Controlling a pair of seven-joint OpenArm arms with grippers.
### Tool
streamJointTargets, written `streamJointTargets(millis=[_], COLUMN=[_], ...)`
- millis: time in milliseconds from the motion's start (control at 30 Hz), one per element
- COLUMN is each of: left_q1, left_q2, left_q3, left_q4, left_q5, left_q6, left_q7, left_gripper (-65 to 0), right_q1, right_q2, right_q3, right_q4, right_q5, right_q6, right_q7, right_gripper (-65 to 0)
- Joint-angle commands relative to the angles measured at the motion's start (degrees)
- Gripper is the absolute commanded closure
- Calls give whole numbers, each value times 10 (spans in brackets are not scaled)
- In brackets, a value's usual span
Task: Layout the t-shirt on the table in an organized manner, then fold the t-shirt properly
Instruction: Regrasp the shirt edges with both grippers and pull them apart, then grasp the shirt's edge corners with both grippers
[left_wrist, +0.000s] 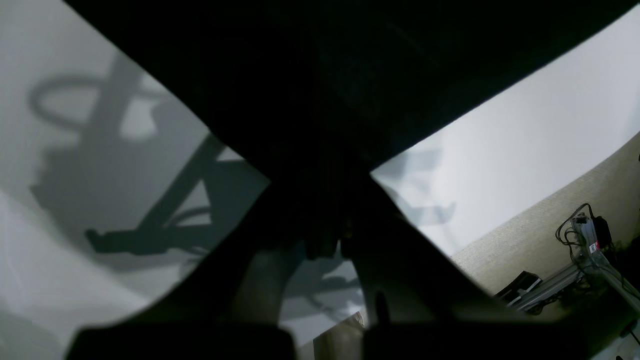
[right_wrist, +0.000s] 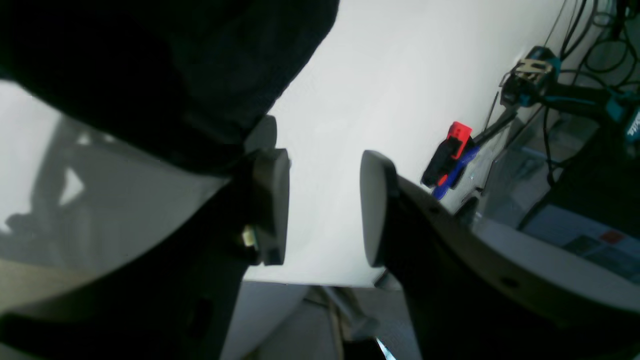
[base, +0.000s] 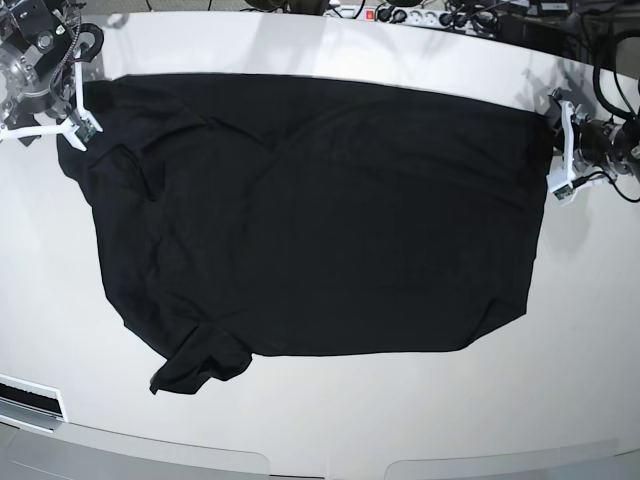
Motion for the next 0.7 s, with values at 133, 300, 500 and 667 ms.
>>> streamJointTargets(millis=[133,300,500,667], left_q1=[-10,-12,-21,-21], left_q2=[-33,-56,-63,-63], left_q3=[-7,-7,-16,-20], left_q4=[6,14,37,53], left_q5=[-23,-75,-84,-118], left_q6=[1,1,-5,-5], left_q7=[-1,-2,-7,-2], left_gripper=[0,0,0,0], right_q1=[0,0,0,-3], right_q2=[10,10,10,10], right_q3=[4,4,4,4], right_q4=[24,27,52,115], right_q5=[-39,35,79,167], right_q6=[-72,-55,-53,24], right_q7=[-3,7,40,49], right_gripper=[-257,-164,-150,-149])
